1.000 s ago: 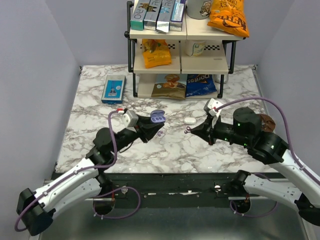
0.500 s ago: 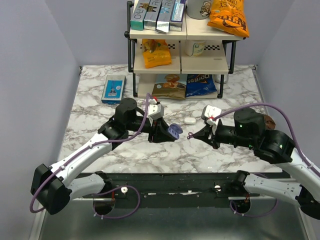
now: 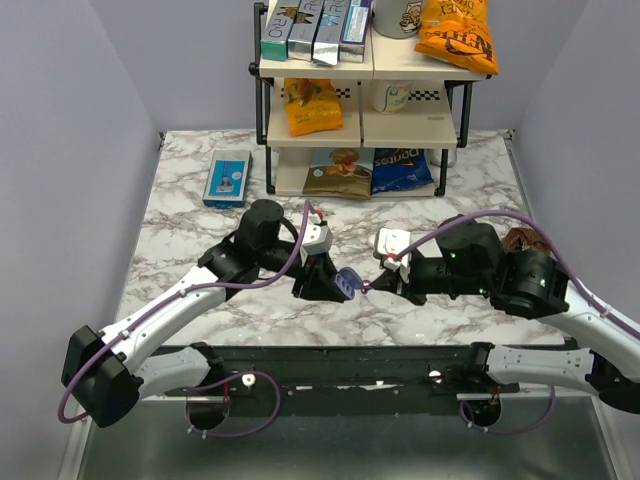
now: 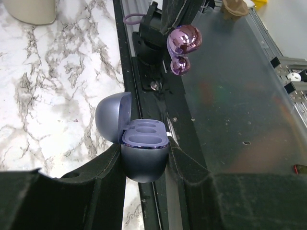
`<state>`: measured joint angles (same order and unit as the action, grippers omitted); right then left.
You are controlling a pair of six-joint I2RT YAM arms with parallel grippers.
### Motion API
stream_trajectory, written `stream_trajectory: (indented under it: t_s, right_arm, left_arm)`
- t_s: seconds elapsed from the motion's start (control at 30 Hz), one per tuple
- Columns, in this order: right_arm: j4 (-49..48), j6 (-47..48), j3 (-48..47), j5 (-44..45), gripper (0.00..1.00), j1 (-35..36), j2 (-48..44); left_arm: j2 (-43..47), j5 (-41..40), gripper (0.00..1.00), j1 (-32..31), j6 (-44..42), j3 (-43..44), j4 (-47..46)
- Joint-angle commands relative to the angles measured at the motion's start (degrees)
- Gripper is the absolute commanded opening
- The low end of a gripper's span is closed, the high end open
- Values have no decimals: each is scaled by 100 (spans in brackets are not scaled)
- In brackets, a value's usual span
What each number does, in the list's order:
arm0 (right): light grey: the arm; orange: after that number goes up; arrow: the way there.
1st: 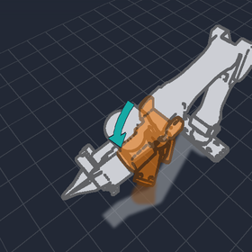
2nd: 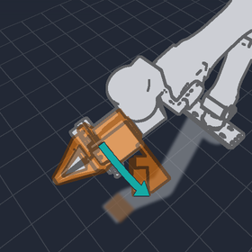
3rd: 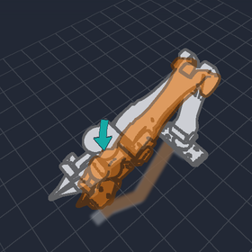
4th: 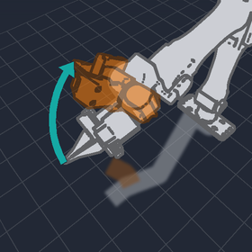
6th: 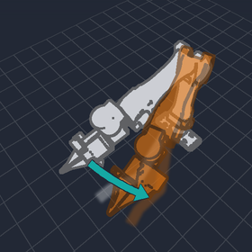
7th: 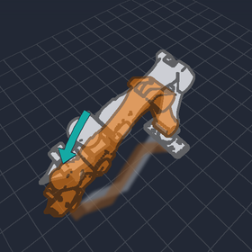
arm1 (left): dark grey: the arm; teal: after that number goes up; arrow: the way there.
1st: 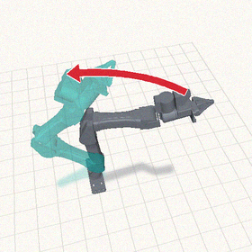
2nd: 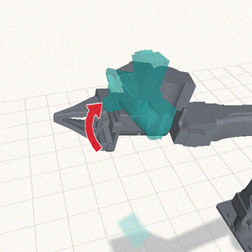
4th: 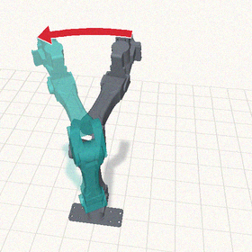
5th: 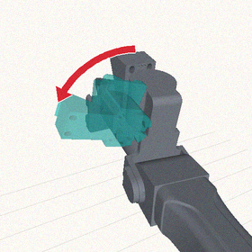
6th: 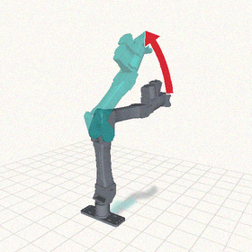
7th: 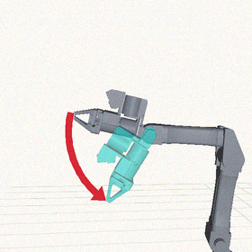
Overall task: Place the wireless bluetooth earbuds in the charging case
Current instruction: Place the earbud in the charging case.
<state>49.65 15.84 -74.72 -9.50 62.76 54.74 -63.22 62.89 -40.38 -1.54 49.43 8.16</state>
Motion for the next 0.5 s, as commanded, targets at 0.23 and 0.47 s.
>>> stream_trajectory:
  t_s: [0.23, 0.47]
  right_arm:
    - [-526, 51, 370, 18, 1, 122, 27]
    - [-684, 78, 423, -61, 1, 157, 142]
  left_arm:
    - [47, 206, 0, -189, 22, -127, -298]
    - [56, 74, 0, -286, 22, -91, -245]
